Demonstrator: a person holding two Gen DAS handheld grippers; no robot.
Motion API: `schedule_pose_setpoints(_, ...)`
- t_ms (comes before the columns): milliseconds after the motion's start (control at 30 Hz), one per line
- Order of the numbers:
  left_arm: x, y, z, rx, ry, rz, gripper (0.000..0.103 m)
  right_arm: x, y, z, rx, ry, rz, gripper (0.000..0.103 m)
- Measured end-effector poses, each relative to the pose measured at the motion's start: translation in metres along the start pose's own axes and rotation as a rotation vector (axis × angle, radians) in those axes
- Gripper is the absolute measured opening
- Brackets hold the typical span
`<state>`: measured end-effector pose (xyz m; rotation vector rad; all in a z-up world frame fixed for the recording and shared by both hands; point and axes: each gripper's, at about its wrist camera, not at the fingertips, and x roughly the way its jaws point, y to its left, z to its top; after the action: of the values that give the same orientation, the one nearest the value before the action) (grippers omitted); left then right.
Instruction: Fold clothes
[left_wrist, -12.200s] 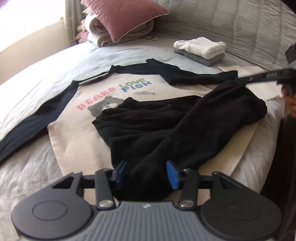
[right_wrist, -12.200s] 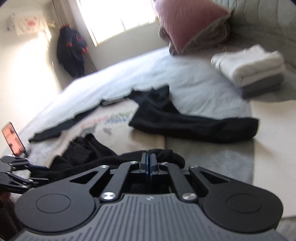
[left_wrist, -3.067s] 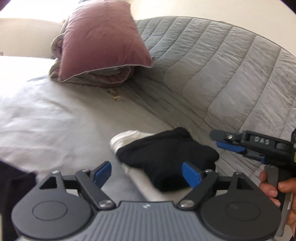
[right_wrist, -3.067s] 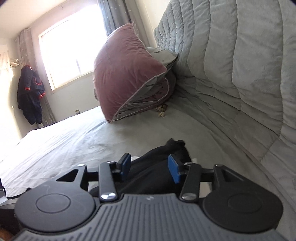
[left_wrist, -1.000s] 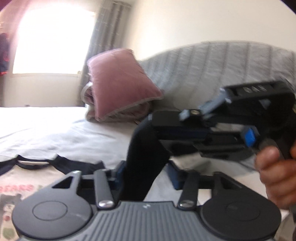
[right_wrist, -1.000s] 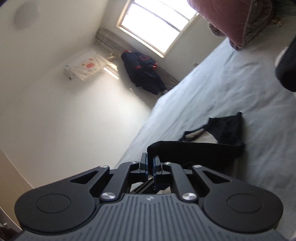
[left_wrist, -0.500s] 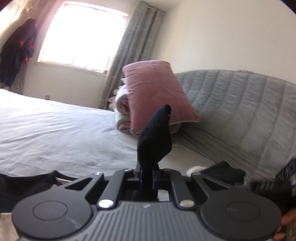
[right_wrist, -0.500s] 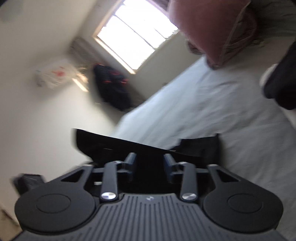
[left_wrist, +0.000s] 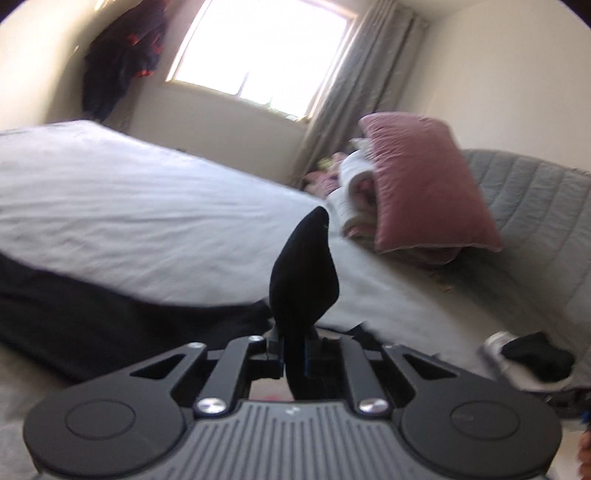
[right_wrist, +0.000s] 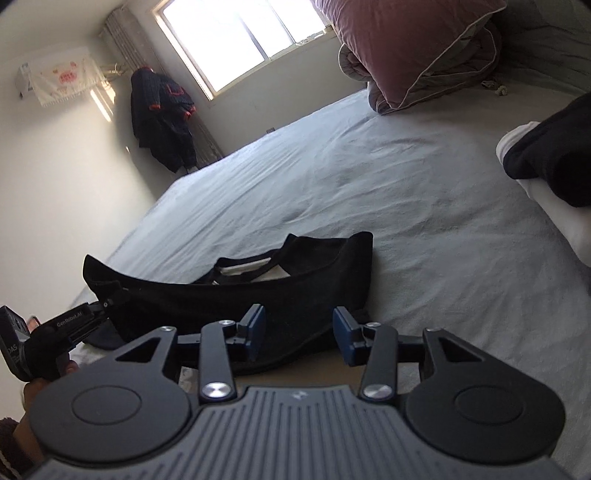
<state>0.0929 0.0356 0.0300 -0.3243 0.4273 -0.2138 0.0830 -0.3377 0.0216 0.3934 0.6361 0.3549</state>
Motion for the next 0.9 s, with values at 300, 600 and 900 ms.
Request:
schedule_pose_setpoints(300, 0.012, 0.06, -0.02, -0.073, 0.114, 0.044, 0.029, 0.033, 0.006, -0.011, -0.135, -0.026, -0.156, 0.046)
schedule_pose_setpoints(600, 0.011, 0.104, -0.013, -0.324, 0.207, -0.064, 0.051, 0.045, -0.001, -0.012, -0.117, -0.08, -0.172, 0.035)
schedule_pose_setpoints(900, 0.023, 0.119, -0.026, -0.401, 0.192, -0.069, 0.037, 0.065, -0.013, -0.02, -0.198, 0.093, -0.162, 0.011)
